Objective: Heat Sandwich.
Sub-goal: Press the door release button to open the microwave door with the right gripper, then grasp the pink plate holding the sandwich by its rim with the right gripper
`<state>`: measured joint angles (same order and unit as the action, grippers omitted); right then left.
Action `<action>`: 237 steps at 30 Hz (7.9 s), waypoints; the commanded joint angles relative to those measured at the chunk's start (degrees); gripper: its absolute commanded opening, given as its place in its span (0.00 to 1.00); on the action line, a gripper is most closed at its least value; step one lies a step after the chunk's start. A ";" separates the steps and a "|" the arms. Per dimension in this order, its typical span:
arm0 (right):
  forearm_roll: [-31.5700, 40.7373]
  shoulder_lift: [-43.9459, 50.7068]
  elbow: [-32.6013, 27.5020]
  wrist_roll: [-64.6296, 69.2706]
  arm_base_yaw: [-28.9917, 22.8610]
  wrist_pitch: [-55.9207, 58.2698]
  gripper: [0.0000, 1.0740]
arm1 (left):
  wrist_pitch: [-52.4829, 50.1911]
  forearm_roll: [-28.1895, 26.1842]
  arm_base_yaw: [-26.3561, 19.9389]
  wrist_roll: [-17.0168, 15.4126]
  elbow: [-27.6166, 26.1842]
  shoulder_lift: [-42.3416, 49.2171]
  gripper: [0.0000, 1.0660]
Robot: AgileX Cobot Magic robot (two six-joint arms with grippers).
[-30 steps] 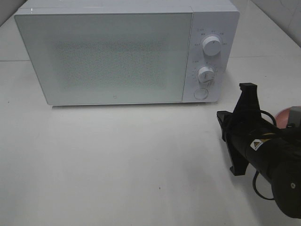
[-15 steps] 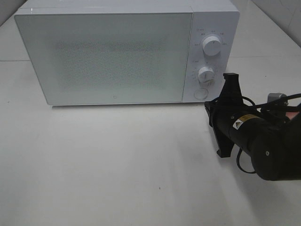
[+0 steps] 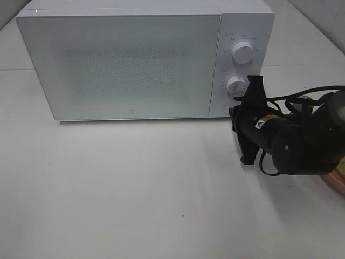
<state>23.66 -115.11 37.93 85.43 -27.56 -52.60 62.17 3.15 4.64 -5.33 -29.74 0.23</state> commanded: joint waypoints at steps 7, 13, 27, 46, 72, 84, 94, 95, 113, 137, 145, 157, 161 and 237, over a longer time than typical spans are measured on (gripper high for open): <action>-0.80 -3.67 5.16 -0.57 1.89 1.78 0.00 | -0.69 -0.06 0.06 0.00 0.00 1.32 0.92; 0.00 -4.41 7.68 -2.92 3.21 1.66 0.00 | -0.69 -0.06 0.06 0.00 0.00 1.32 0.92; 0.80 -4.41 8.37 -2.29 3.38 -3.72 0.00 | -0.69 -0.06 0.06 0.00 0.00 1.32 0.92; 1.32 -8.19 15.58 -3.55 3.38 -14.04 0.00 | -0.69 -0.06 0.06 0.00 0.00 1.03 0.92; 0.57 -5.84 12.83 -4.35 3.38 -5.16 0.00 | -0.69 -0.06 0.06 0.00 0.00 0.97 0.92; -2.86 -0.97 6.19 -4.58 3.38 2.64 0.00 | -0.69 -0.06 0.06 0.00 0.00 0.97 0.92; -6.13 5.33 -1.43 -8.94 3.38 10.54 0.00 | -0.69 -0.06 0.06 0.00 0.00 0.97 0.92; -6.25 6.02 -1.83 -10.43 3.38 11.52 0.00 | -0.69 -0.06 0.06 0.00 0.00 0.97 0.92; -7.16 23.38 -2.69 -55.12 3.38 54.09 0.04 | -0.69 -0.06 0.06 0.00 0.00 0.97 0.92; -18.68 40.45 -1.66 -92.02 3.61 86.97 0.11 | -0.69 -0.06 0.06 0.00 0.00 0.97 0.92; -22.92 41.02 3.90 -86.06 6.53 94.94 0.22 | -0.69 -0.06 0.06 0.00 0.00 0.97 0.92; -29.79 41.08 6.93 -85.43 13.98 95.45 0.92 | -0.69 -0.06 0.06 0.00 0.00 0.97 0.92; -29.74 40.85 6.93 -85.89 16.39 95.34 0.91 | -0.69 -0.06 0.06 0.00 0.00 0.97 0.92; -37.13 12.95 6.93 -78.27 22.92 78.15 0.00 | -0.69 -0.06 0.06 0.00 0.00 0.97 0.92</action>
<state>-13.81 -101.99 44.98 6.13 -4.87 25.15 62.17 3.15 4.64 -5.33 -29.74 0.23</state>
